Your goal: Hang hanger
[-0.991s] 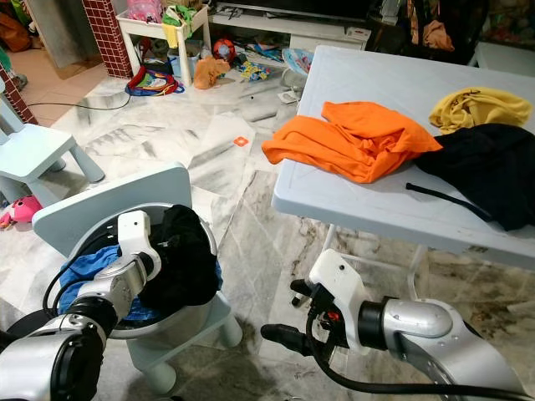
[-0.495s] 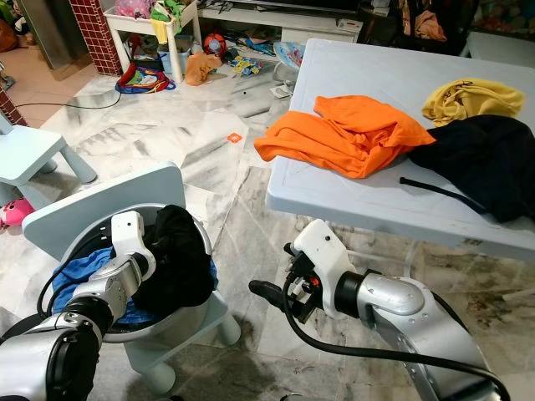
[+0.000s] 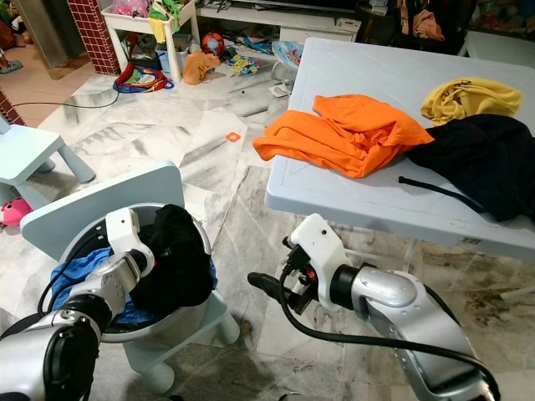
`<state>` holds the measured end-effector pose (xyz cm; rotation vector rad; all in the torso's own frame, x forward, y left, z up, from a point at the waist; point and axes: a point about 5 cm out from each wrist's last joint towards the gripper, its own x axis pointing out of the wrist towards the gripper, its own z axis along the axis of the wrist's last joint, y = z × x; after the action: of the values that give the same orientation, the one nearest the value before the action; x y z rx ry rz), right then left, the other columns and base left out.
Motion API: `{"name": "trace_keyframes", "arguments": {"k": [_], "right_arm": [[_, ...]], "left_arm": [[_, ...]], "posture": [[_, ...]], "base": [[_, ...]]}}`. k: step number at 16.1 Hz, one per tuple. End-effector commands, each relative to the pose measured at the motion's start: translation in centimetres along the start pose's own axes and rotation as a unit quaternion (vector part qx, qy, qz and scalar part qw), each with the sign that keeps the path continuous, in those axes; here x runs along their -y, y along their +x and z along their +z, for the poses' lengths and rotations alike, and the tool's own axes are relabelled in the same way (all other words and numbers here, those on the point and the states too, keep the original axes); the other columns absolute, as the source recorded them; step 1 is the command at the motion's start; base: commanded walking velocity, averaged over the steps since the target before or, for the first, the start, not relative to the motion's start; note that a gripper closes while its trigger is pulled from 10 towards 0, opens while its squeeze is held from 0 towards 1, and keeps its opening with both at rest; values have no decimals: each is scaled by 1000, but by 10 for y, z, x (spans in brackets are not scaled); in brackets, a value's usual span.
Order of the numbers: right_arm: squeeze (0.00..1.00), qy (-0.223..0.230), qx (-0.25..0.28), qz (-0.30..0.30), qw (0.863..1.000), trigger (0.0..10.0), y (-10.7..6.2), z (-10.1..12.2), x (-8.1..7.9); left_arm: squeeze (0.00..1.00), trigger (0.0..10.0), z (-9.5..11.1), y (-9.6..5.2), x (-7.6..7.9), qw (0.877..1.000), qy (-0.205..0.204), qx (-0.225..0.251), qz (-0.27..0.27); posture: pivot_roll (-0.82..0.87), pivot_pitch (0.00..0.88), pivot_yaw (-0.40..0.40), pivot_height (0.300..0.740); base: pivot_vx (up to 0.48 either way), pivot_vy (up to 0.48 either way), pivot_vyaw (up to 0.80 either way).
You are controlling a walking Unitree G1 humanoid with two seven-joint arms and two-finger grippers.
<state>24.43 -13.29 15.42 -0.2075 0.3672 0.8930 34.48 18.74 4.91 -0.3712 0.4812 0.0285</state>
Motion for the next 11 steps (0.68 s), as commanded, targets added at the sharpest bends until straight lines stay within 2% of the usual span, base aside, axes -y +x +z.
{"name": "trace_keyframes", "arguments": {"k": [1,3,4,6,7,8,9,10,11], "right_arm": [[0,-11,6,-1,1000,10000,2,3,0],[0,-10,12,-5,1000,10000,3,4,2],[0,-8,16,-6,1000,10000,6,3,3],[0,-6,21,-2,1000,10000,10,3,1],[0,-8,23,3,1000,10000,13,4,-1],[0,-15,27,9,999,10000,15,5,-2],[0,-17,28,9,999,10000,16,5,-1],[0,-17,30,6,999,10000,16,5,0],[0,-16,31,4,999,10000,16,5,1]], "left_arm": [[0,0,8,0,-2,1000,-4,19,0],[0,0,11,-1,-2,999,-8,36,-8],[0,0,10,-2,-1,998,10,47,-29],[0,0,-1,-5,-11,999,-13,27,-21],[0,0,-5,-7,-18,1000,-6,21,-10],[0,0,-9,-10,-27,999,27,14,13],[110,10000,-10,-9,-26,1000,27,7,15],[1000,10000,-11,-8,-22,1000,10,-2,4],[1000,10000,-13,-8,-20,1000,16,-10,0]], "posture": [[-299,111,-39,740],[-281,110,-36,740],[-261,106,-34,740],[-240,105,-36,740],[-237,104,-37,740],[-235,103,-38,740],[-233,100,-38,740],[-234,98,-36,740],[-234,98,-36,740]], "base": [[0,0,0],[0,0,0],[0,0,0],[0,0,0],[0,0,0],[0,0,0],[0,0,0],[0,0,0],[0,0,0]]}}
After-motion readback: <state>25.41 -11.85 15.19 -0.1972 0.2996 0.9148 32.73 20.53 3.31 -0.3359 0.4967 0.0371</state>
